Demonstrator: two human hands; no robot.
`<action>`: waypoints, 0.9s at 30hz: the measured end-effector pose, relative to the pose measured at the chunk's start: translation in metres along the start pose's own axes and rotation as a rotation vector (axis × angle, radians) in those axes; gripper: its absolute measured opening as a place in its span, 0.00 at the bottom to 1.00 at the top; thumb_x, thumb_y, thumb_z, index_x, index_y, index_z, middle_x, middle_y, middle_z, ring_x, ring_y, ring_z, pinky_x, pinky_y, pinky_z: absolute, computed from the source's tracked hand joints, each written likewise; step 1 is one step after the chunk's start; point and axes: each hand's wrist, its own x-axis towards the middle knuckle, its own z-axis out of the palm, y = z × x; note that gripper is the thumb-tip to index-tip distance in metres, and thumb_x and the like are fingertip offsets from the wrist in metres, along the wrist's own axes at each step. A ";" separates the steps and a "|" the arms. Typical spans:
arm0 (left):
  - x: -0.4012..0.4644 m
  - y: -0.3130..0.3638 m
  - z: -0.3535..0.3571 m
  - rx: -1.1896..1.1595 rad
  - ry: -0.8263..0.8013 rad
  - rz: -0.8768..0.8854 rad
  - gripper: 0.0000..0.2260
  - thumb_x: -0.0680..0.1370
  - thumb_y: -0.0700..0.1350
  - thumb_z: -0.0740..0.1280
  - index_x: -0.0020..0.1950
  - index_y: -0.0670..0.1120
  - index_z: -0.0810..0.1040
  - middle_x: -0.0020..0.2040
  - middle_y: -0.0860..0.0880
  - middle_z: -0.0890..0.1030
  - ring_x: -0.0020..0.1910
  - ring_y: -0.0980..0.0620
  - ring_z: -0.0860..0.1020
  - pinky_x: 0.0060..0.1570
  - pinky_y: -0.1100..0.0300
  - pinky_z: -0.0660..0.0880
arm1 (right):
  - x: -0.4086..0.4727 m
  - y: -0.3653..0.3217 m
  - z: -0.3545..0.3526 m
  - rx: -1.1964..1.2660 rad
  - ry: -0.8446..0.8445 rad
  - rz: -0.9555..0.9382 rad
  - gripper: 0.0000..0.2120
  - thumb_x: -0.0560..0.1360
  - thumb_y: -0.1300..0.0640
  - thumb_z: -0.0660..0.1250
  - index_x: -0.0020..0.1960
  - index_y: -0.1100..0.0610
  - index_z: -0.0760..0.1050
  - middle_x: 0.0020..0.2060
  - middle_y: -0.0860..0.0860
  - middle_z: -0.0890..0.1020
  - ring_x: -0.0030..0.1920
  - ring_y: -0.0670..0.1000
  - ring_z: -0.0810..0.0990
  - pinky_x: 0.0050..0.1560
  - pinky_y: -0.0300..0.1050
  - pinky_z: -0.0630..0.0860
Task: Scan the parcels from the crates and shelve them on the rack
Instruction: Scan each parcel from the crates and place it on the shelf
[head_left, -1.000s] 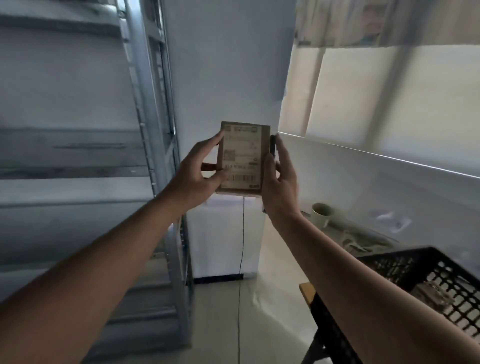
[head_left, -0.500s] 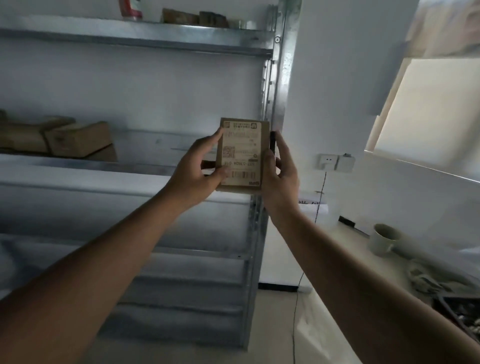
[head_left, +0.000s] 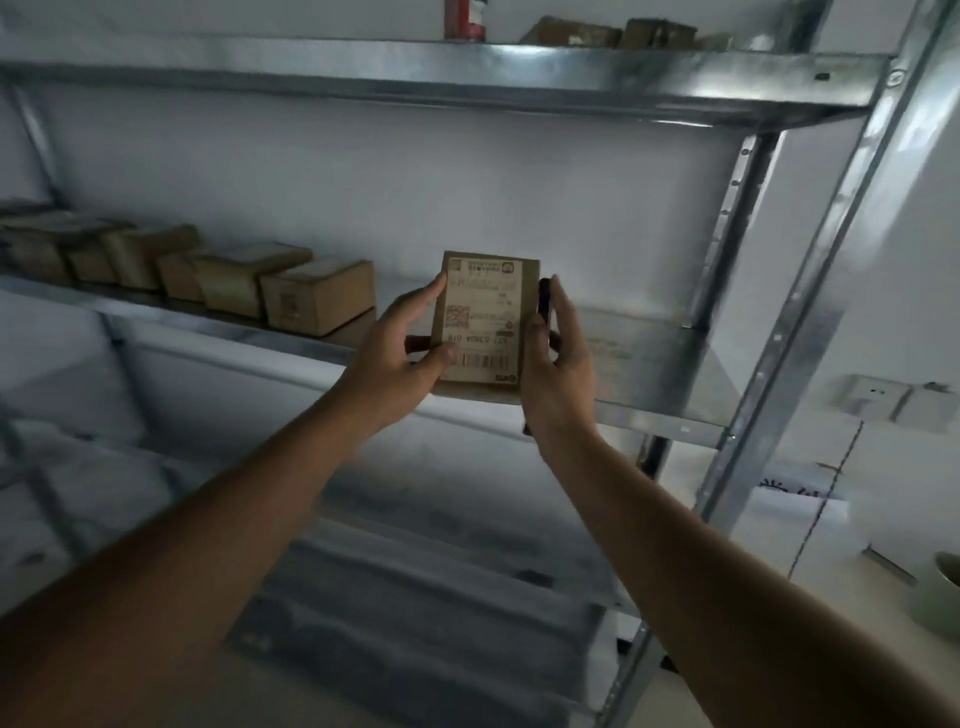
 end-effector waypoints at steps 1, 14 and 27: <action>0.010 -0.010 -0.006 0.000 0.009 -0.006 0.34 0.82 0.38 0.70 0.82 0.62 0.61 0.75 0.61 0.70 0.72 0.53 0.75 0.65 0.50 0.80 | 0.012 0.006 0.013 0.004 -0.010 -0.003 0.23 0.88 0.48 0.57 0.82 0.36 0.62 0.68 0.43 0.79 0.61 0.44 0.81 0.52 0.44 0.84; 0.113 -0.118 -0.082 0.009 0.062 -0.104 0.30 0.83 0.33 0.66 0.83 0.49 0.64 0.75 0.51 0.74 0.70 0.60 0.75 0.67 0.60 0.76 | 0.125 0.045 0.154 -0.107 -0.091 0.061 0.23 0.87 0.45 0.59 0.82 0.38 0.64 0.67 0.49 0.82 0.64 0.53 0.83 0.60 0.53 0.83; 0.191 -0.190 -0.129 0.114 -0.228 -0.229 0.24 0.86 0.41 0.62 0.81 0.55 0.66 0.68 0.59 0.77 0.66 0.59 0.76 0.66 0.57 0.74 | 0.161 0.060 0.225 -0.281 0.029 0.236 0.21 0.86 0.50 0.62 0.79 0.45 0.71 0.70 0.47 0.80 0.70 0.55 0.79 0.71 0.60 0.76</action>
